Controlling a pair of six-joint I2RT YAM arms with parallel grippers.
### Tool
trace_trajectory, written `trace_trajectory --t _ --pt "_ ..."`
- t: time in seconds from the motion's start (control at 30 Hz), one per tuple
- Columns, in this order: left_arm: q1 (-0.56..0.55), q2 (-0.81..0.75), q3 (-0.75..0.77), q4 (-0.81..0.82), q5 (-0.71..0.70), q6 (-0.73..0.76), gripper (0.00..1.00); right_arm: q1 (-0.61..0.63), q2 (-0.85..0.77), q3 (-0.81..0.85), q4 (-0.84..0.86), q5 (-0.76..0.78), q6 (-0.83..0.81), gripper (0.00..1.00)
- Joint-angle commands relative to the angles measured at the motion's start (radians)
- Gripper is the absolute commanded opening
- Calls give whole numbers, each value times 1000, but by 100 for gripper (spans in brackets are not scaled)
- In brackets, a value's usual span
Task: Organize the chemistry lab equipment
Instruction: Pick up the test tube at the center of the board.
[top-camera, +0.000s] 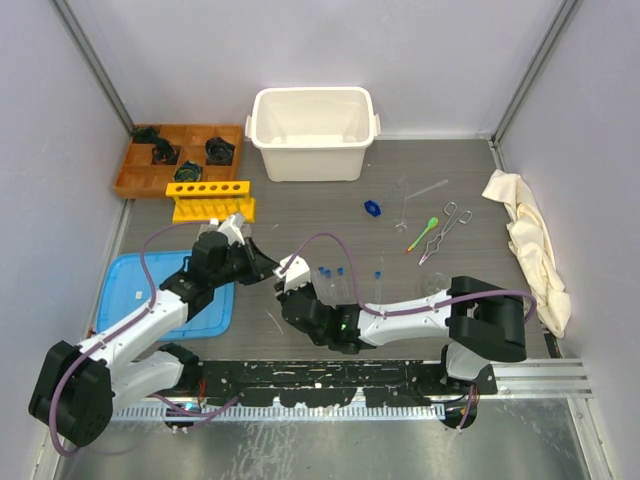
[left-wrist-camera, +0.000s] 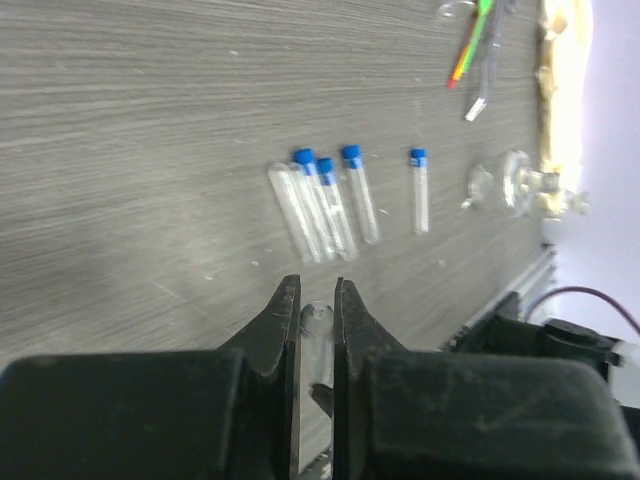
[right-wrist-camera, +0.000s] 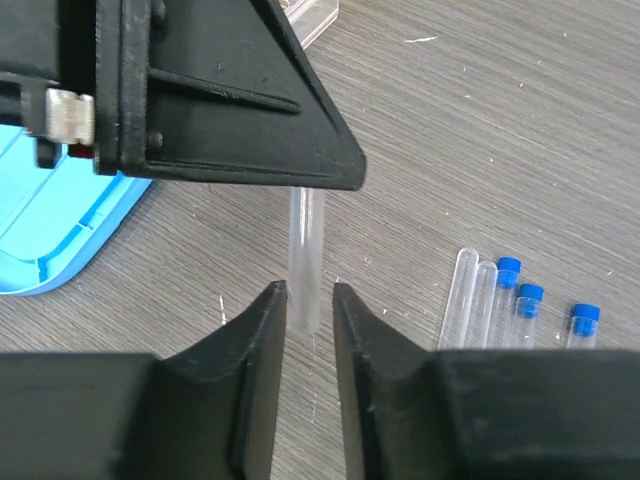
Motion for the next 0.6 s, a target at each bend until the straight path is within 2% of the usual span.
trace_trajectory --t 0.0,0.13,0.27,0.4,0.57 --pt "2 31 39 -22 -134 119 0 4 -76 -4 11 -9 -6 35" --pt "2 63 120 -84 -305 232 0 23 -118 -23 -11 -43 -7 36" --pt "2 76 191 -65 -474 329 0 25 -174 -75 -9 -38 19 36" --pt "2 85 245 32 -635 420 0 25 -193 -105 -23 -3 33 37" --pt "7 174 303 174 -924 586 0 23 -204 -123 -44 12 56 37"
